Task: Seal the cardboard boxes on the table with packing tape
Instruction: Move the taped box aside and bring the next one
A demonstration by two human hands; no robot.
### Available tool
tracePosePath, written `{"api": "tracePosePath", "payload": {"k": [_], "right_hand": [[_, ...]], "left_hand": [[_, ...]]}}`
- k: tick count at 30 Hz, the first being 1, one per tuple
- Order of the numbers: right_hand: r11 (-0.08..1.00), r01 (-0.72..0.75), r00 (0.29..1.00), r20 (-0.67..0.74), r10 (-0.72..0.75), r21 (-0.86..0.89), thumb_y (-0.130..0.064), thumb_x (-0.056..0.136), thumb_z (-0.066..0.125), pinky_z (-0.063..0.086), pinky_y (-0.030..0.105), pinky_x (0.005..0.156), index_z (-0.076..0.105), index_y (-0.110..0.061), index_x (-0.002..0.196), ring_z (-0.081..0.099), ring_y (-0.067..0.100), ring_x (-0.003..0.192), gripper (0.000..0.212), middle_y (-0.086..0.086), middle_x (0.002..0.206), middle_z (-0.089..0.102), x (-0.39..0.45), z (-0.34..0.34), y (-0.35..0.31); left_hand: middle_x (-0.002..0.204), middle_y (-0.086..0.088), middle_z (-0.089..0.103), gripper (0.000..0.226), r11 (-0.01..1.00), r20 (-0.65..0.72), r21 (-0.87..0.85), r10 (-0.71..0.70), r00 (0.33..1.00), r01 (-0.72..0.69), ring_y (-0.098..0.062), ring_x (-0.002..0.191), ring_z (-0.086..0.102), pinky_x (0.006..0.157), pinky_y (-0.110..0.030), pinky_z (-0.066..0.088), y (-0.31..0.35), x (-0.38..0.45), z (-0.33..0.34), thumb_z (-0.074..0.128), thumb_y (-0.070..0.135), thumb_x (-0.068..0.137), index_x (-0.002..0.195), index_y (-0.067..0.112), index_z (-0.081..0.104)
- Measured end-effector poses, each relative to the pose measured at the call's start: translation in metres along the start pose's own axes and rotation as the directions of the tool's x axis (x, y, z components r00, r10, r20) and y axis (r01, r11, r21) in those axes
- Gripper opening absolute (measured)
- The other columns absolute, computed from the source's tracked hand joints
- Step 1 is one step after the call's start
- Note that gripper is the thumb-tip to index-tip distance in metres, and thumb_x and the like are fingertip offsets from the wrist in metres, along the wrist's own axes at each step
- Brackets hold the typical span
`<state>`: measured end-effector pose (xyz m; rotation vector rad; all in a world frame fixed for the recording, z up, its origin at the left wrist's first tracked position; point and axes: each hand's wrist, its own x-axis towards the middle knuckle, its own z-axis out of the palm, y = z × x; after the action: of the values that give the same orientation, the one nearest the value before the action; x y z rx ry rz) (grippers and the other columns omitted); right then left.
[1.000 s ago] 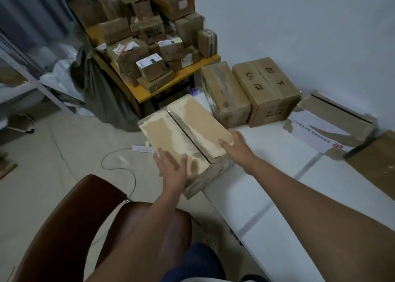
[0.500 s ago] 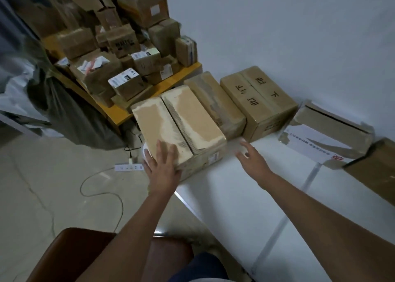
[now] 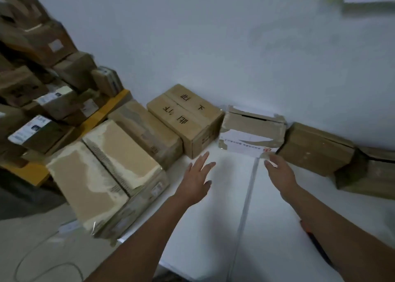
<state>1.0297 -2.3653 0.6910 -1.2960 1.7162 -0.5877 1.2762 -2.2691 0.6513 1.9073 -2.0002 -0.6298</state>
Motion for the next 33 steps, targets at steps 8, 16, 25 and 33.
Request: {"api": "tracePosePath", "payload": {"k": [8, 16, 25, 33], "right_hand": [[0.991, -0.077, 0.997, -0.011, 0.079, 0.107, -0.023, 0.1, 0.053, 0.041, 0.033, 0.092, 0.044, -0.014, 0.139, 0.05, 0.023, 0.11, 0.041, 0.007, 0.127, 0.053, 0.049, -0.057, 0.004], [0.947, -0.207, 0.965, 0.212, 0.156, 0.246, -0.039, 0.097, 0.056, 0.035, 0.04, 0.109, 0.03, -0.022, 0.15, 0.044, 0.023, 0.128, 0.061, 0.001, 0.146, 0.043, 0.095, -0.057, -0.001], [0.947, -0.08, 0.991, -0.079, 0.11, 0.312, -0.027, 0.097, 0.058, 0.04, 0.026, 0.085, 0.05, -0.016, 0.138, 0.056, 0.018, 0.112, 0.043, 0.001, 0.129, 0.059, 0.068, -0.04, 0.025], [0.947, -0.003, 0.956, -0.276, 0.096, 0.321, -0.007, 0.094, 0.058, 0.043, 0.016, 0.082, 0.053, -0.011, 0.121, 0.053, 0.012, 0.104, 0.027, 0.0, 0.116, 0.054, -0.038, -0.019, 0.081]], "left_hand": [[0.163, -0.005, 0.017, 0.058, 0.899, 0.064, -0.353, -0.251, 0.966, 0.257, -0.024, 0.148, 0.023, 0.114, -0.033, 0.03, 0.043, 0.126, -0.001, 0.06, 0.012, 0.095, 0.149, 0.018, 0.037], [0.148, -0.002, 0.043, 0.069, 0.477, 0.229, -0.724, -0.515, 0.826, 0.498, -0.025, 0.128, 0.048, 0.107, -0.041, 0.043, 0.042, 0.194, -0.009, 0.061, 0.016, 0.096, 0.154, 0.013, 0.024], [0.114, 0.003, 0.064, 0.031, 0.55, 0.014, -0.707, -0.618, 0.786, 0.445, -0.009, 0.096, 0.058, 0.071, -0.022, 0.042, 0.066, 0.126, 0.003, 0.059, 0.02, 0.099, 0.129, 0.017, 0.056], [0.111, 0.006, 0.065, 0.025, 0.644, -0.004, -0.625, -0.569, 0.822, 0.442, -0.005, 0.1, 0.061, 0.068, -0.011, 0.041, 0.079, 0.026, 0.02, 0.058, 0.019, 0.099, 0.123, 0.019, 0.058]]}}
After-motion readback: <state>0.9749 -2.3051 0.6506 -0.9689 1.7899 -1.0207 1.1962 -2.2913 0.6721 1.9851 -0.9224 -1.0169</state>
